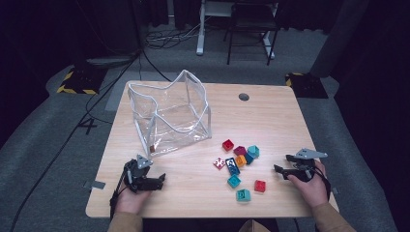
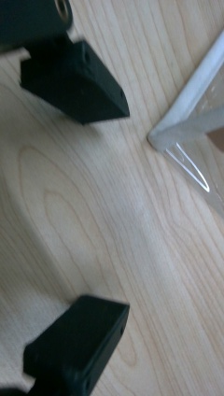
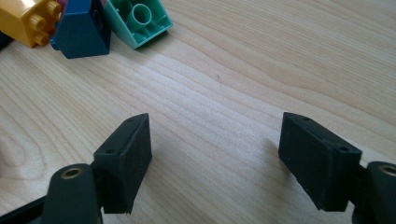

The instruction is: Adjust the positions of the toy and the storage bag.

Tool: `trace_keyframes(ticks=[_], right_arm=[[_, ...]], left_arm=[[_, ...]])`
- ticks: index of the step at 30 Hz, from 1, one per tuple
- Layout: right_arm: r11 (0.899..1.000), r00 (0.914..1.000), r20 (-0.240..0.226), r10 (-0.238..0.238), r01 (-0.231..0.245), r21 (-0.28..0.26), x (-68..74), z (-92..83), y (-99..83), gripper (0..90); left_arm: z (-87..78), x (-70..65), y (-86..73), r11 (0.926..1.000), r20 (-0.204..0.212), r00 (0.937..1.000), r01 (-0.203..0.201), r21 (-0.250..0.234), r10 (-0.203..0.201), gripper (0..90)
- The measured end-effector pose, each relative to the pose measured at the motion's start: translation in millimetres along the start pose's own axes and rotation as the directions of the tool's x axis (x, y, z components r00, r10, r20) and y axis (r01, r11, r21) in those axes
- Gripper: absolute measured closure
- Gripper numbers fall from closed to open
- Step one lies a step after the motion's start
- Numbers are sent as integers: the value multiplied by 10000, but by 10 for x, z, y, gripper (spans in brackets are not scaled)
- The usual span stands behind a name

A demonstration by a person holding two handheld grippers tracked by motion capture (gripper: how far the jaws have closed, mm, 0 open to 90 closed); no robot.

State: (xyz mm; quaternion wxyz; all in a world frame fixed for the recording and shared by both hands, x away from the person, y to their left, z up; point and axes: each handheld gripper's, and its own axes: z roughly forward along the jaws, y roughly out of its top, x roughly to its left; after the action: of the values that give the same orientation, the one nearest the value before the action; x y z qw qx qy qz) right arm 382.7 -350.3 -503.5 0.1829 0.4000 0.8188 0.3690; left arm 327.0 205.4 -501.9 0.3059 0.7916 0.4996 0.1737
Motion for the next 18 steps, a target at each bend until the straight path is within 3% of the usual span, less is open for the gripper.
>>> trace_keyframes(ticks=[2, 3, 4, 6, 16, 18], right_arm=[[10000, 10000, -47, -5, 5, 54, 1, 16, 21, 265], [9999, 10000, -80, -43, 44, 167, 1, 22, 46, 312], [9996, 9997, -205, -128, 133, 249, 5, 23, 75, 362], [9997, 9983, -548, -193, 200, 124, 32, 24, 150, 359], [9958, 9850, -1463, -911, 884, -250, 201, 51, 610, 376], [9944, 9808, -1661, -1018, 957, -445, 245, 90, 786, 393]], left_arm=[[-43, 27, 15, 9998, -7, 9999, -119, 139, 119, 172], [-73, 29, 23, 9998, -88, 9998, -156, 81, 157, 171], [-116, 34, 31, 9998, -199, 9996, -210, -61, 209, 175], [-209, 58, 51, 9989, -301, 9993, -241, -391, 229, 193], [-493, 234, 155, 9963, -470, 9982, 334, -790, -372, 236], [-536, 301, 203, 9939, -413, 9970, 616, -915, -656, 249]])
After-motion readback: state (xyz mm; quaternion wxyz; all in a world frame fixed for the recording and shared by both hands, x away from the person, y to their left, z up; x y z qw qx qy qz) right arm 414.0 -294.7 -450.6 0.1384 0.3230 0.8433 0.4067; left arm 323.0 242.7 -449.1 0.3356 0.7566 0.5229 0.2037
